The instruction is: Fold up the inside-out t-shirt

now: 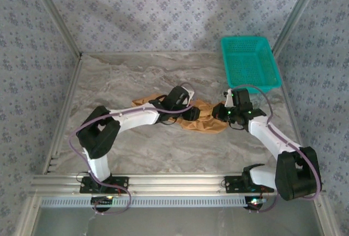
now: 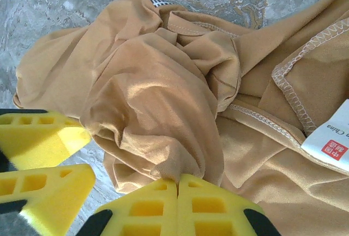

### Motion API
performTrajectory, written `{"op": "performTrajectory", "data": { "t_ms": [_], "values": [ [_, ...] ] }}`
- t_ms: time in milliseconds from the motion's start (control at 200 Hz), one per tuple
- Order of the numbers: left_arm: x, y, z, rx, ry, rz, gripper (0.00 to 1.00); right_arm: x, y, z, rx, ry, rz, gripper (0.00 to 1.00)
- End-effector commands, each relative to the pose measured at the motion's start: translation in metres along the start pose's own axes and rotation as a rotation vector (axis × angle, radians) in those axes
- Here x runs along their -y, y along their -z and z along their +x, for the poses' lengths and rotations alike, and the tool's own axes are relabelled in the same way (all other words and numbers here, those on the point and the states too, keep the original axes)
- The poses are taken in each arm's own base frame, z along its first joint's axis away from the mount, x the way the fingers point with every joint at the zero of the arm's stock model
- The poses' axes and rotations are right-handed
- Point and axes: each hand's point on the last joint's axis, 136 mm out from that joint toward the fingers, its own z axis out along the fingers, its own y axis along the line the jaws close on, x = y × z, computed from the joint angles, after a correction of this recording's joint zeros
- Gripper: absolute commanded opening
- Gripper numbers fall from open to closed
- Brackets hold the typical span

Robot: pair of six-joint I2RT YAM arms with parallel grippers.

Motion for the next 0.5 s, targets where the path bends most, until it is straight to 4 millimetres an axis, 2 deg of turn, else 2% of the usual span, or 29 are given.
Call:
{"op": "performTrajectory", "data": {
  "t_ms": [0,135,275,385,495],
  "values": [
    [-0.013,-0.003,0.006,-0.06,-0.119,-0.123,0.43,-0.01,0.005,-0.004,0.015,0.029,-0.027,0.0],
    [-0.016,0.001,0.003,-0.077,-0.174,-0.18,0.39,-0.008,0.007,-0.006,0.021,0.03,-0.008,0.0],
    [-0.007,0.004,0.001,-0.063,-0.203,-0.141,0.4,-0.005,0.007,-0.007,0.026,0.023,0.004,0.0],
    [0.001,-0.005,0.009,-0.083,-0.272,-0.092,0.45,-0.005,0.007,-0.009,0.03,0.018,0.005,0.0],
    [-0.003,-0.019,0.013,-0.103,-0.346,-0.105,0.5,-0.009,0.008,-0.011,0.032,0.017,-0.009,0.0]
  ]
}}
